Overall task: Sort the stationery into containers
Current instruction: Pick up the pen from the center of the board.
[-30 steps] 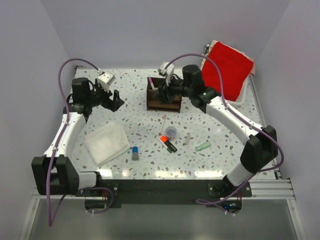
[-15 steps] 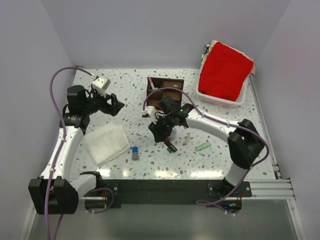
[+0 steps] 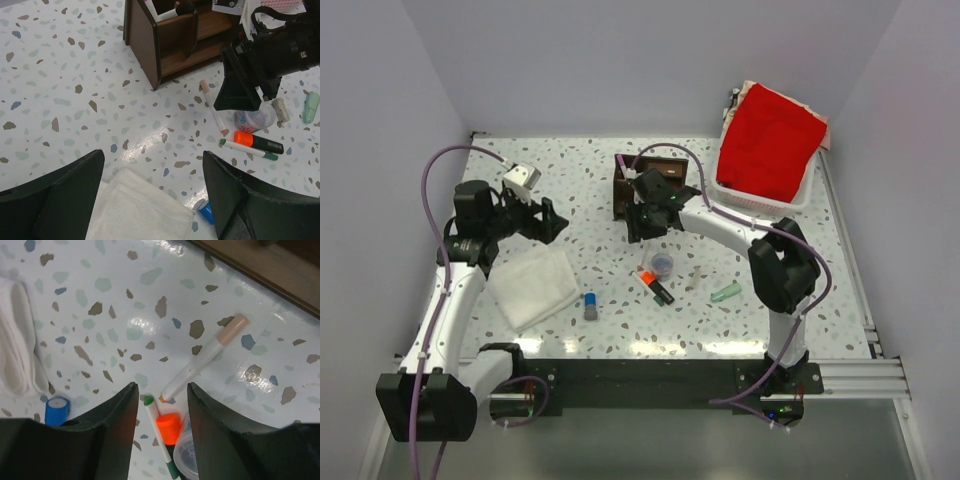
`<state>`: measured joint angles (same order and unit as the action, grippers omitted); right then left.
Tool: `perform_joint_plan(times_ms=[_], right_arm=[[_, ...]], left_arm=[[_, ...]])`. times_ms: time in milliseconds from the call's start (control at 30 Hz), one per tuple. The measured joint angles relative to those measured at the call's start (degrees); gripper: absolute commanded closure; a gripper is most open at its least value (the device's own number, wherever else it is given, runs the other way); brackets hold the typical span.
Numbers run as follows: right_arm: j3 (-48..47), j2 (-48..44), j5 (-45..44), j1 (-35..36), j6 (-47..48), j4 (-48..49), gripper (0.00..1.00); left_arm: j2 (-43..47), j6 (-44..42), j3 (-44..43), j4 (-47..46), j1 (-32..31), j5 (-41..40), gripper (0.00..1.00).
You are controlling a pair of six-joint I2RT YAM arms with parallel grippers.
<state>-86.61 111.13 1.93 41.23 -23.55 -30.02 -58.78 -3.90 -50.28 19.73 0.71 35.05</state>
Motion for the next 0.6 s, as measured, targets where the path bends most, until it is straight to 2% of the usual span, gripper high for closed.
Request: perform_joint_plan(times_ms=[133,267,600], right_arm=[[-2.5,2.5,-4.5,0.3,-5.2,-1.9,0.55],[-4.8,4.6,-8.2,0.4,-8.3,-3.5,0.63],[-6.8,7.1,-16.2,0.4,-14.6,-7.4,0.58]], left_arm=[[0.2,0.1,0.0,0.4,0.0,-0.7,0.16],[0.2,0.0,0.0,0.9,0.0,-1.4,0.16],[-0.3,-0.2,0.0,1.0,0.1,-2.3,0.16]])
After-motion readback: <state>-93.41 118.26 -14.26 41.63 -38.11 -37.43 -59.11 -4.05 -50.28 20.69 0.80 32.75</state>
